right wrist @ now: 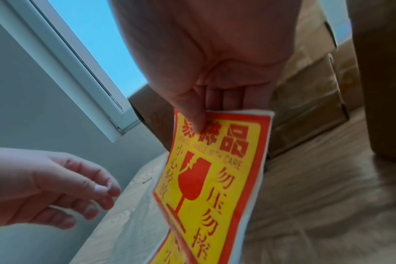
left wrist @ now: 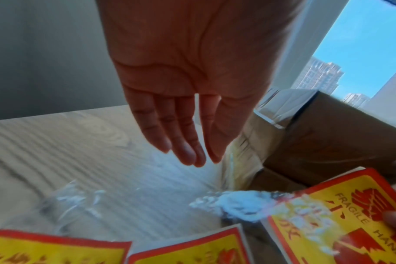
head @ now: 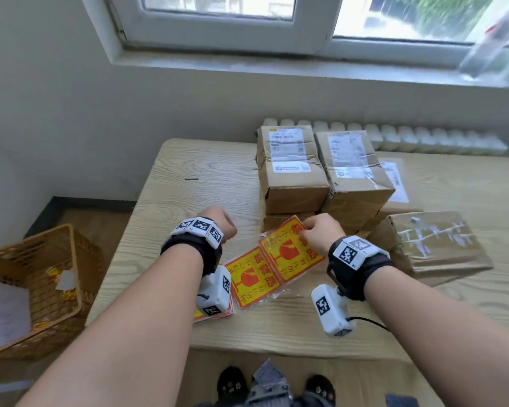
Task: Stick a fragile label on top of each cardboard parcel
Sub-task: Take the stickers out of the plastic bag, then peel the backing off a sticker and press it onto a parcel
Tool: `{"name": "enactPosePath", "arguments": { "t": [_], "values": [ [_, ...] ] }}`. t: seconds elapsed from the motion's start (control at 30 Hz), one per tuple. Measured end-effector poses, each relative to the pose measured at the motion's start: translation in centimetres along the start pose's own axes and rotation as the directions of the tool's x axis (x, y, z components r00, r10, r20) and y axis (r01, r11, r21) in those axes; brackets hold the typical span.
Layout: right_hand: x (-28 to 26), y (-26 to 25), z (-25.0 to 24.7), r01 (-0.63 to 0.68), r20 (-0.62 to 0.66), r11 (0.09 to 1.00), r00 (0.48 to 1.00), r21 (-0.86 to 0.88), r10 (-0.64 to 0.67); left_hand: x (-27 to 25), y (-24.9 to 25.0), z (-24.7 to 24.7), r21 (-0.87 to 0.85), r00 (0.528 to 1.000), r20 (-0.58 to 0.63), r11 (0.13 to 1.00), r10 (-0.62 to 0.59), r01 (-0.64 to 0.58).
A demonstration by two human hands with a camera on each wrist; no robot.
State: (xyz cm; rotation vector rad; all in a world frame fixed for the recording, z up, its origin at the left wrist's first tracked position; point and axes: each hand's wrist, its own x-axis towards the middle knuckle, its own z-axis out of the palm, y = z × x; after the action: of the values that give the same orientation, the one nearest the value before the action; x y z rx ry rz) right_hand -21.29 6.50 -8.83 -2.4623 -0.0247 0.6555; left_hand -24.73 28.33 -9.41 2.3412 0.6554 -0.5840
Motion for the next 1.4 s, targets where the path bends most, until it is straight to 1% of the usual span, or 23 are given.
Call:
{"name": "enactPosePath", "arguments": {
  "t": [0.07,0.13,0.23,0.33,0.47,0.67,0.7,0.73,0.77,0.8,0.83,0.87,0.9,0.93,0.97,1.0,1.1,1.17,1.23,1.3,1.4],
  "values": [
    [-0.8,-0.4,-1.7,0.023,-0.028,0.999,0.999,-0.034,-0.024,-1.0,2.0,-0.6,-0.030,0.995,0.072,0.997,0.070,-0.068],
    [-1.6,-0.9,-3.7,0.046,-0.066,0.997,0.997,-0.059,-0.050,-2.2,3.8,-1.2,-0.052,0.979,0.152,0.991,0.133,-0.127],
    [-2.6,-1.9,-6.7,0.102,-0.122,0.993,0.987,-0.051,-0.108,-3.7,5.8,-2.1,-0.088,0.955,0.222,0.980,0.196,-0.180],
    [-3.2,-2.6,-8.6,0.141,-0.147,0.989,0.978,-0.037,-0.145,-5.1,7.3,-2.8,-0.160,0.947,0.203,0.963,0.247,-0.217],
    [-3.6,-2.8,-9.4,0.164,-0.149,0.986,0.975,-0.020,-0.165,-6.0,8.3,-3.1,-0.253,0.955,0.150,0.944,0.257,-0.214],
    [-3.8,-2.3,-9.5,0.180,-0.137,0.984,0.974,-0.013,-0.181,-6.1,8.2,-2.7,-0.329,0.954,0.155,0.924,0.256,-0.194],
    [-3.7,-2.2,-9.4,0.192,-0.155,0.981,0.969,-0.008,-0.191,-6.1,8.2,-2.7,-0.351,0.952,0.165,0.918,0.257,-0.187],
    [-3.6,-2.0,-9.3,0.225,-0.211,0.974,0.952,-0.005,-0.221,-6.1,8.3,-2.7,-0.377,0.949,0.179,0.909,0.259,-0.177],
    [-3.6,-1.9,-9.3,0.279,-0.304,0.960,0.914,-0.009,-0.269,-6.1,8.4,-2.7,-0.405,0.945,0.194,0.899,0.264,-0.167],
    [-3.7,-2.0,-9.4,0.347,-0.407,0.938,0.854,-0.017,-0.324,-6.1,8.5,-2.8,-0.436,0.941,0.206,0.886,0.270,-0.159],
    [-3.8,-2.2,-9.5,0.417,-0.469,0.909,0.801,-0.010,-0.373,-6.1,8.6,-2.9,-0.470,0.936,0.213,0.869,0.279,-0.152],
    [-4.0,-2.4,-9.5,0.474,-0.453,0.880,0.789,0.021,-0.414,-6.2,8.7,-3.0,-0.505,0.933,0.217,0.851,0.288,-0.145],
    [-4.2,-2.6,-9.4,0.512,-0.366,0.855,0.812,0.076,-0.454,-6.3,8.8,-3.2,-0.536,0.928,0.222,0.833,0.298,-0.139],
    [-4.5,-2.9,-9.1,0.515,-0.240,0.845,0.847,0.144,-0.475,-6.4,9.0,-3.3,-0.563,0.924,0.228,0.816,0.306,-0.132],
    [-4.7,-3.2,-8.8,0.497,-0.128,0.846,0.868,0.192,-0.480,-6.5,9.1,-3.4,-0.586,0.920,0.232,0.800,0.316,-0.127],
    [-4.8,-3.3,-8.4,0.487,-0.069,0.845,0.872,0.220,-0.484,-6.5,9.3,-3.5,-0.601,0.916,0.234,0.789,0.325,-0.126],
    [-4.4,-3.3,-8.1,0.454,-0.064,0.833,0.886,0.315,-0.459,-6.6,9.5,-3.6,-0.616,0.911,0.232,0.776,0.340,-0.133],
    [-4.3,-3.2,-8.2,0.402,-0.028,0.813,0.902,0.422,-0.431,-6.6,9.4,-3.5,-0.621,0.914,0.229,0.773,0.335,-0.128],
    [-4.2,-3.1,-8.4,0.352,0.012,0.801,0.913,0.484,-0.409,-6.6,9.2,-3.4,-0.622,0.917,0.222,0.772,0.331,-0.128],
    [-4.1,-3.3,-8.3,0.327,0.017,0.809,0.924,0.488,-0.383,-6.7,9.1,-3.3,-0.626,0.922,0.205,0.769,0.328,-0.134],
    [-3.5,-3.5,-7.7,0.318,-0.019,0.816,0.935,0.482,-0.353,-6.8,9.0,-3.4,-0.650,0.926,0.195,0.749,0.325,-0.126]
  ]
}}
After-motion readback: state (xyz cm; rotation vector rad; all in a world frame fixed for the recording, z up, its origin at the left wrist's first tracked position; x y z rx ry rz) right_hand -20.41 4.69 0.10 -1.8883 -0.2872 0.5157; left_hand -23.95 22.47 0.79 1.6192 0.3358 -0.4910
